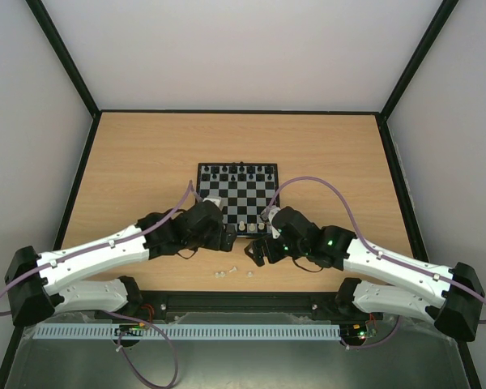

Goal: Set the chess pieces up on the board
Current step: Pick up the chess piece at the center of the board.

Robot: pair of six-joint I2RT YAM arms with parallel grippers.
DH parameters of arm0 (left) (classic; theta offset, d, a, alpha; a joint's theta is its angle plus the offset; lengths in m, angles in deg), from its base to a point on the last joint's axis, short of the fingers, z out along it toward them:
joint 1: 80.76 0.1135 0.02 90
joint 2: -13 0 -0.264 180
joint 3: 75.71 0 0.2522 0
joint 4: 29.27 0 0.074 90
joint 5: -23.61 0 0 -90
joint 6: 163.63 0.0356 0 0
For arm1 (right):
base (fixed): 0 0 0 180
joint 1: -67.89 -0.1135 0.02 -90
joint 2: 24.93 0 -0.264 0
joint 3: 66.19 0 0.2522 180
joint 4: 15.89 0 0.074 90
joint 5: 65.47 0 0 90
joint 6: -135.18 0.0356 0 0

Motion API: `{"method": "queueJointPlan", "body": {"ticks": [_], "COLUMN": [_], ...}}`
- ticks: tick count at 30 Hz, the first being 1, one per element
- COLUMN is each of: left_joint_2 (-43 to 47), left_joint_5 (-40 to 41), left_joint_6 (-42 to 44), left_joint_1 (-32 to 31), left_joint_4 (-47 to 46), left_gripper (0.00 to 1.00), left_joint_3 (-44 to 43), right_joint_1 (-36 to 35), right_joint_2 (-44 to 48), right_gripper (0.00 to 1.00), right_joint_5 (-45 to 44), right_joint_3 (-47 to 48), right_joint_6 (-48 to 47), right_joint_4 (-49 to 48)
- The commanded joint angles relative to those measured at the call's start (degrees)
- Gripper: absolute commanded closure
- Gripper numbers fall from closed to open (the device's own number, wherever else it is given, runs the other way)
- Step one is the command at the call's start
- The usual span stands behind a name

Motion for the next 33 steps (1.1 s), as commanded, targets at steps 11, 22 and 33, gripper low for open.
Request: {"method": "queueJointPlan", "body": {"ticks": [11,22,33], "left_joint_2": [5.34,5.04,-2.10], "left_joint_5": [2.97,1.95,-0.37], "left_joint_6": [-4.17,-7.97,-7.47], "left_joint_1": [-1.34,-4.50,-6.79], "left_joint_4": [9.32,6.11,3.73], "left_gripper": [0.01,0.01,0.01], "left_joint_3": [0.51,6.46,7.90], "right_joint_1": [0.18,0.18,0.18], "right_joint_2": [1.42,2.47,1.97], "right_gripper": [0.01,0.01,0.01], "right_joint_5": [-0.34,-0.32,-0.05], "right_joint_3": [1.03,0.73,0.86], "right_joint_6": [0.22,0.24,0.04], "right_joint_4": [2.29,1.96,1.92]}}
